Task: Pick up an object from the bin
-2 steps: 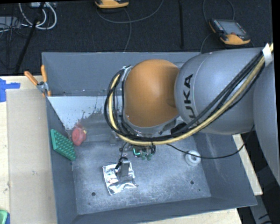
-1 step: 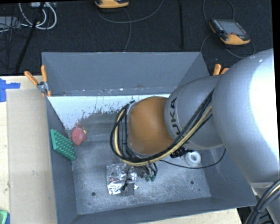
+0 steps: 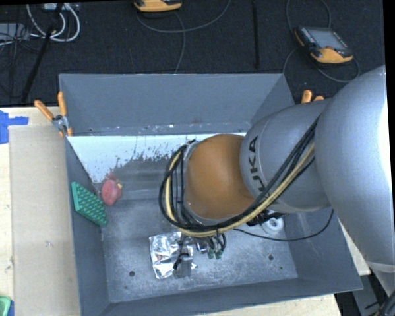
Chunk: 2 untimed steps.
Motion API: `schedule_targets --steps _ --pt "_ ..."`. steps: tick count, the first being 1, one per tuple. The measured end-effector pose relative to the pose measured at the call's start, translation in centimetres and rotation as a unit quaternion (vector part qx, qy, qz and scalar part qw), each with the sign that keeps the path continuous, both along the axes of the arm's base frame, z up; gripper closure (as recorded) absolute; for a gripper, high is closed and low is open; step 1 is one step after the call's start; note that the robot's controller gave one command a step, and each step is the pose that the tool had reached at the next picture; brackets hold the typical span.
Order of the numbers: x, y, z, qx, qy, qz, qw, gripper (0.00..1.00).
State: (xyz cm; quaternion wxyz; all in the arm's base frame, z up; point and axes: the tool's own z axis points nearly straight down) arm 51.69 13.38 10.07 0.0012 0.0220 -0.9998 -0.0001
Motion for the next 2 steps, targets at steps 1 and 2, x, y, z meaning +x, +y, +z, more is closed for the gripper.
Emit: schedule_targets --steps 1,2 --pt "-0.3 -0.5 1.0 0.000 -0.0009 -0.013 0.9999 0.00" --pt "-0.8 0.3 -3.3 0.000 0.0017 -0.067 0.9977 0.00"
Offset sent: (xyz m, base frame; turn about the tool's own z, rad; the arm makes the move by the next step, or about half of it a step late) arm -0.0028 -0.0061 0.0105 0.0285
